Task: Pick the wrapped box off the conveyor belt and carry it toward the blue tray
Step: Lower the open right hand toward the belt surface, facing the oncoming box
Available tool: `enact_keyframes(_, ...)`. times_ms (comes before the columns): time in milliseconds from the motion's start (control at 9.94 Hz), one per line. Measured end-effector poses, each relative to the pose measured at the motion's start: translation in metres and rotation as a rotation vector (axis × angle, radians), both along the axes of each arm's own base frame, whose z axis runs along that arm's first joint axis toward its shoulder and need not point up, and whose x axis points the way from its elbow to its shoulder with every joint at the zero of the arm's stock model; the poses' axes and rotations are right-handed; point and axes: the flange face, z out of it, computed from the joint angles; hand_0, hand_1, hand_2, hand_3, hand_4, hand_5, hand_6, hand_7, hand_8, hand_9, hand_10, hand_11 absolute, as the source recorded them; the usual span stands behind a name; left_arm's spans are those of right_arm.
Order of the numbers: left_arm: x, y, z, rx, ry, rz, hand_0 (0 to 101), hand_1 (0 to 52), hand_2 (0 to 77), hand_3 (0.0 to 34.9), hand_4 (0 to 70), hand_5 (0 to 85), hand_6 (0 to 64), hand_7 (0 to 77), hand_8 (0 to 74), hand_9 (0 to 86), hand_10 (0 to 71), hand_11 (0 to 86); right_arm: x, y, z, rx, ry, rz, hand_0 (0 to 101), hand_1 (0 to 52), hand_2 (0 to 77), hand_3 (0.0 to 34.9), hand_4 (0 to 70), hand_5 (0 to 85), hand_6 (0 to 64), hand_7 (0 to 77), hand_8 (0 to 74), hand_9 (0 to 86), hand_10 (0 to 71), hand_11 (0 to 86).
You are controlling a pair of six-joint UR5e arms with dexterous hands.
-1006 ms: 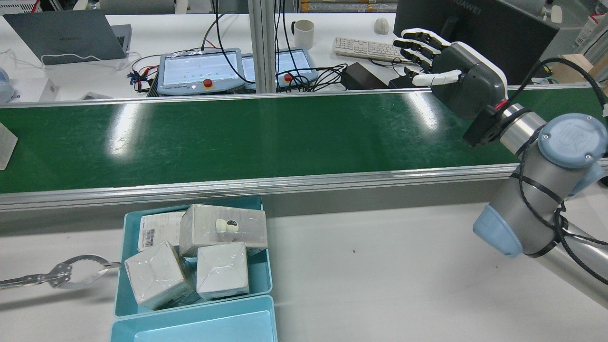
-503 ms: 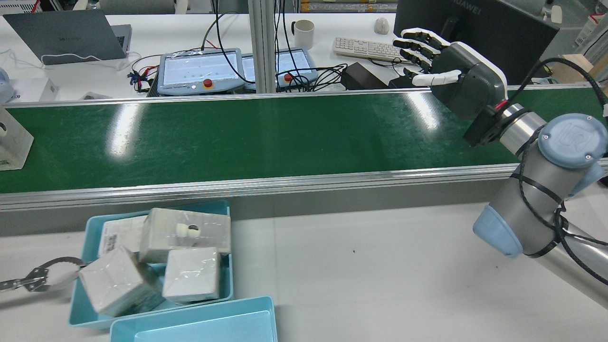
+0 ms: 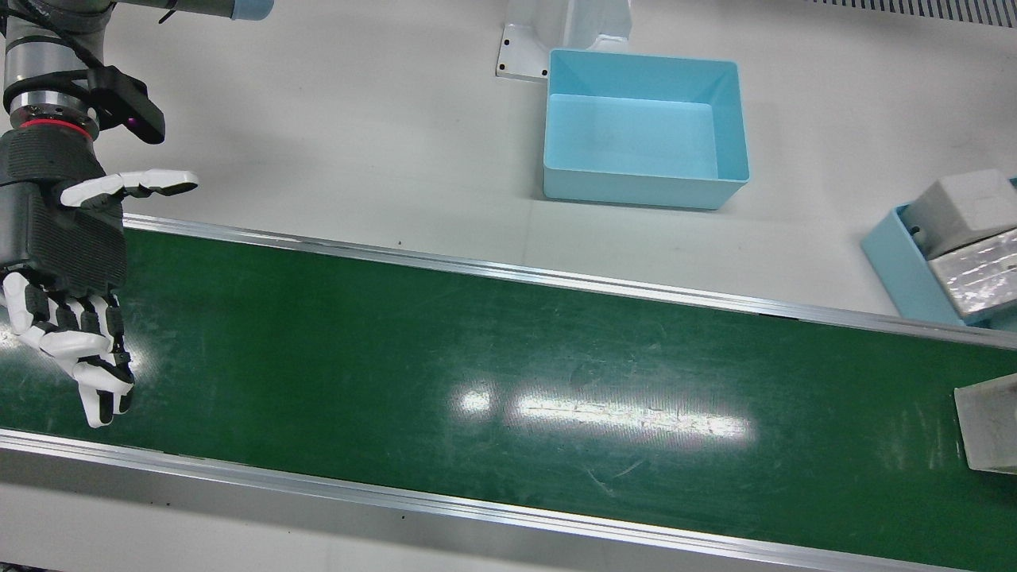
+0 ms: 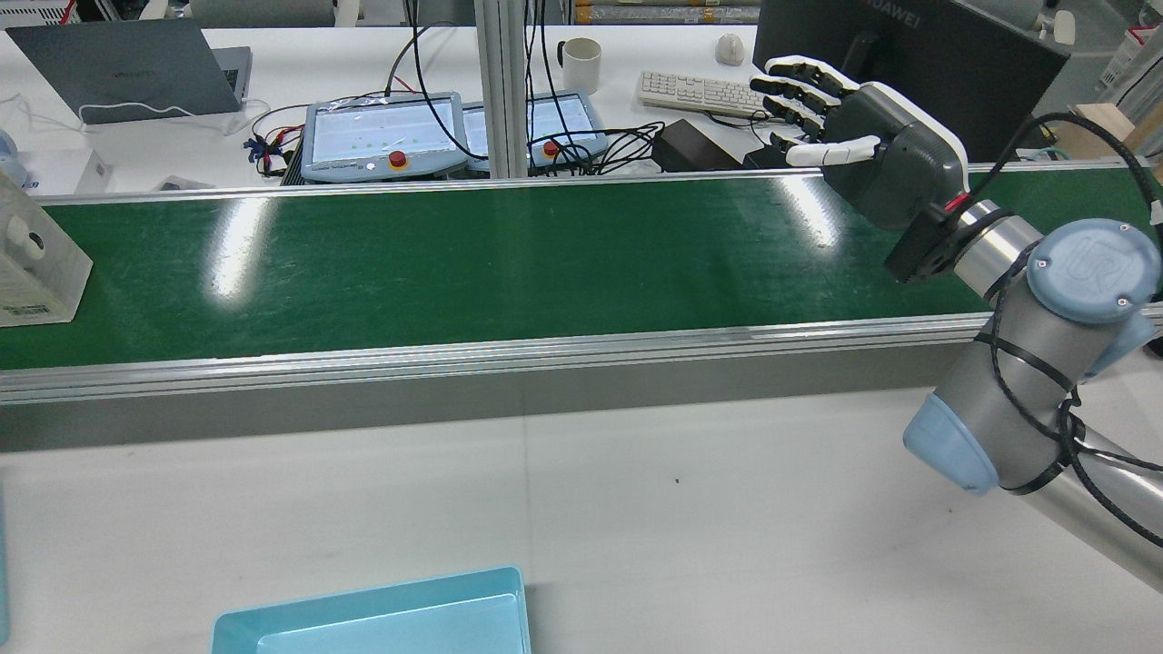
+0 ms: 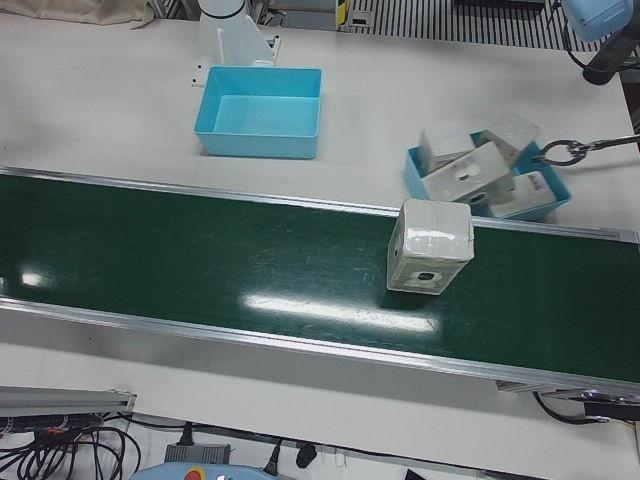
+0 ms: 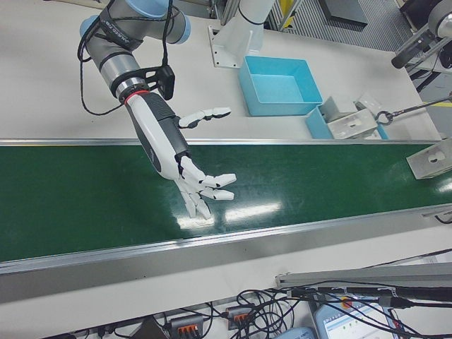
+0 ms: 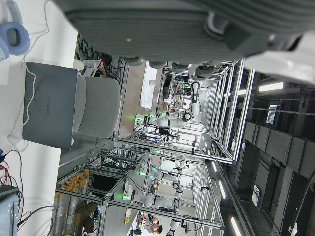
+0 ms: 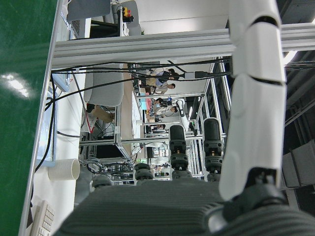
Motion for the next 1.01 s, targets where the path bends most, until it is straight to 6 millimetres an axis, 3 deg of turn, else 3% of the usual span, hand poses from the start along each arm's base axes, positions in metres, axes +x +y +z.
enact_keyframes(101,0.000,0.000,0.000,0.000,0.000,0.000,0,0.0,1.1,0.0,0.0,1.1,0.0,0.0,0.0,0.0,0.5,0.0,-0.004,0.000,0.000,0.003,-0.002,-0.006,48,13.6,12.0,20.9,8.2,33.3,1.1,21.8,0.5,6.5,0.0,1.6)
enact_keyframes(201,0.000,0.000,0.000,0.000,0.000,0.000,0,0.0,1.1,0.0,0.0,1.1,0.0,0.0,0.0,0.0,0.5,0.0,-0.010,0.001,0.000,0.011,-0.006,-0.014,49,19.6,18.5,20.0,8.2,33.3,1.1,21.8,0.5,6.5,0.0,1.6)
enact_keyframes(302,0.000,0.000,0.000,0.000,0.000,0.000,0,0.0,1.1,0.0,0.0,1.1,0.0,0.0,0.0,0.0,0.0,0.0,-0.016,0.001,-0.001,0.026,-0.017,-0.022,49,19.6,18.5,20.0,8.2,33.3,1.1,21.8,0.5,6.5,0.0,1.6)
enact_keyframes(402,0.000,0.000,0.000,0.000,0.000,0.000,0,0.0,0.5,0.0,0.0,1.1,0.0,0.5,0.0,0.0,0.0,0.0,-0.020,0.000,-0.002,0.045,-0.029,-0.027,52,24.0,27.3,17.7,8.2,33.3,2.7,22.4,1.6,7.6,0.0,1.6)
enact_keyframes(503,0.000,0.000,0.000,0.000,0.000,0.000,0,0.0,0.5,0.0,0.0,1.1,0.0,0.0,0.0,0.0,0.0,0.0,-0.024,-0.003,0.000,0.061,-0.041,-0.029,52,24.0,29.5,16.2,8.7,34.4,2.7,22.4,1.6,7.6,0.0,1.6)
enact_keyframes(604,0.000,0.000,0.000,0.000,0.000,0.000,0,0.0,0.5,0.0,0.0,1.1,0.0,0.0,0.0,0.0,0.0,0.0,-0.028,-0.006,0.003,0.074,-0.050,-0.032,52,22.4,28.9,9.8,9.8,35.5,2.7,22.4,0.0,7.1,0.0,1.6)
enact_keyframes(1006,0.000,0.000,0.000,0.000,0.000,0.000,0,0.0,0.5,0.0,0.0,1.1,0.0,0.5,0.0,0.0,0.0,0.0,-0.044,-0.007,0.009,0.082,-0.052,-0.054,52,20.7,26.2,8.3,12.0,36.0,3.3,21.3,0.0,4.9,1.6,4.4)
